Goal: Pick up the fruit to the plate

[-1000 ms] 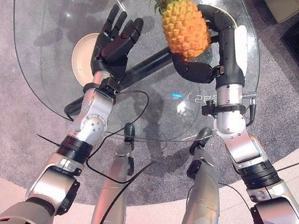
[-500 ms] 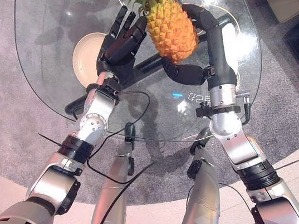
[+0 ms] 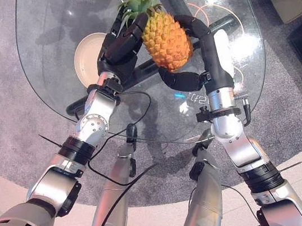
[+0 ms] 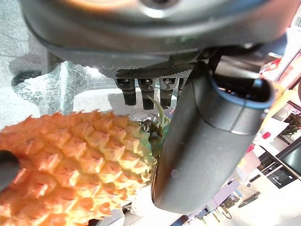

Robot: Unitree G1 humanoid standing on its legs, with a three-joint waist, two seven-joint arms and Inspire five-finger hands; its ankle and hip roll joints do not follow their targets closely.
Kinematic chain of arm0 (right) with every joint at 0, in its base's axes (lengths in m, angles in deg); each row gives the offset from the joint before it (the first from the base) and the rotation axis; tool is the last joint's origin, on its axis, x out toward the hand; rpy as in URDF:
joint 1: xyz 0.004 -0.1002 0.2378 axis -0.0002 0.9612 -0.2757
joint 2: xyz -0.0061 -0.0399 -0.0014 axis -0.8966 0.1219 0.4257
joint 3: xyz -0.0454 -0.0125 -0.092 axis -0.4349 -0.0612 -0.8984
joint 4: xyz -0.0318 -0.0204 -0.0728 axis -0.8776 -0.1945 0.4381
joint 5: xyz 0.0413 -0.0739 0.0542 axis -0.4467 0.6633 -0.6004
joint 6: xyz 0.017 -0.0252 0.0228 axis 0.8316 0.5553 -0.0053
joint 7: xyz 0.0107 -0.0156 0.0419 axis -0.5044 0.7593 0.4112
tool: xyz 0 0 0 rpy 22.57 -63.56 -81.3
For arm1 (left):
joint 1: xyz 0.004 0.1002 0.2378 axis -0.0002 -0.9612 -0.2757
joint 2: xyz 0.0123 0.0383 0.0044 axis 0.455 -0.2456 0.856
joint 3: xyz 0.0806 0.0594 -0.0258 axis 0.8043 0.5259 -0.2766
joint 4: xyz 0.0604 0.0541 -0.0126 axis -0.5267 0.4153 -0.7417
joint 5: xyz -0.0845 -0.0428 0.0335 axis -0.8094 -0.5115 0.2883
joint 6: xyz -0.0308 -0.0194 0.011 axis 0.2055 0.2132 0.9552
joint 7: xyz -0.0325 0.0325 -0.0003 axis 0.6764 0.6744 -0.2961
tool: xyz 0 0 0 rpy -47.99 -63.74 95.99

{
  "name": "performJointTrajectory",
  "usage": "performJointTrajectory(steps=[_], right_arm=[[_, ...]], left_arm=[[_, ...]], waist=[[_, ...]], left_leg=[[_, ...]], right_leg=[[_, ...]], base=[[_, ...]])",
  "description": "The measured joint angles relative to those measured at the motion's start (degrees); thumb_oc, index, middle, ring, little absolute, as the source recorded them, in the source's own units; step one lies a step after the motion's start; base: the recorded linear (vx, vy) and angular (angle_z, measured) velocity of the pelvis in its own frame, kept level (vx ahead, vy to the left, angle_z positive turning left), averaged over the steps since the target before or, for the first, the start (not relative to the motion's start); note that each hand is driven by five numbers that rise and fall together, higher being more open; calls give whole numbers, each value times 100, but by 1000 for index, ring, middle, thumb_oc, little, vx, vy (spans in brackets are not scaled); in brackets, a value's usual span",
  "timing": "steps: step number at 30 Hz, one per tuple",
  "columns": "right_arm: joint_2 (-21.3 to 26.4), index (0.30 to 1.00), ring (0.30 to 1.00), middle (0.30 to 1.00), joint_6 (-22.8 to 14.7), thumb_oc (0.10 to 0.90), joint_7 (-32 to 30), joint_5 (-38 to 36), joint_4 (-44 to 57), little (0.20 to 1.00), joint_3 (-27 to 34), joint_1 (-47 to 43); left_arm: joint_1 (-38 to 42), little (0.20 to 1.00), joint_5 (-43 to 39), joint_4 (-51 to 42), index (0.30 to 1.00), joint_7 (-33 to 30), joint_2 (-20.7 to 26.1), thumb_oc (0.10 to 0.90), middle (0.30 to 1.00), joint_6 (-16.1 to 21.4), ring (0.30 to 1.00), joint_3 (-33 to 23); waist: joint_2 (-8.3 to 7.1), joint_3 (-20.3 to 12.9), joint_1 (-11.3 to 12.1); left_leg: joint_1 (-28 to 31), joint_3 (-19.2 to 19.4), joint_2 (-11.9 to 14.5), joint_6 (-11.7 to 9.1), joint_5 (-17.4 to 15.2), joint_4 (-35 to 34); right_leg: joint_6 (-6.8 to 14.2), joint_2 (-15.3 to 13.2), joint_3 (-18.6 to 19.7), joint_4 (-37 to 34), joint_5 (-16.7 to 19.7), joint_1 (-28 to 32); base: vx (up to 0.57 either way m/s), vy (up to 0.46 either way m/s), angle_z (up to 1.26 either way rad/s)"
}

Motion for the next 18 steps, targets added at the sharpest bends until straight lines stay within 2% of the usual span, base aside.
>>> performJointTrajectory(steps=[18], right_arm=[[354,300,300,300,-1,100,236,259,43,200,-119,-172]], left_arm=[[-18,900,-5,1,900,114,4,800,900,-3,900,17]], waist=[[0,0,31]], left_leg=[[-19,-11,-24,0,0,-16]], right_leg=[[1,-23,0,1,-1,-23]], base=[[0,0,0]])
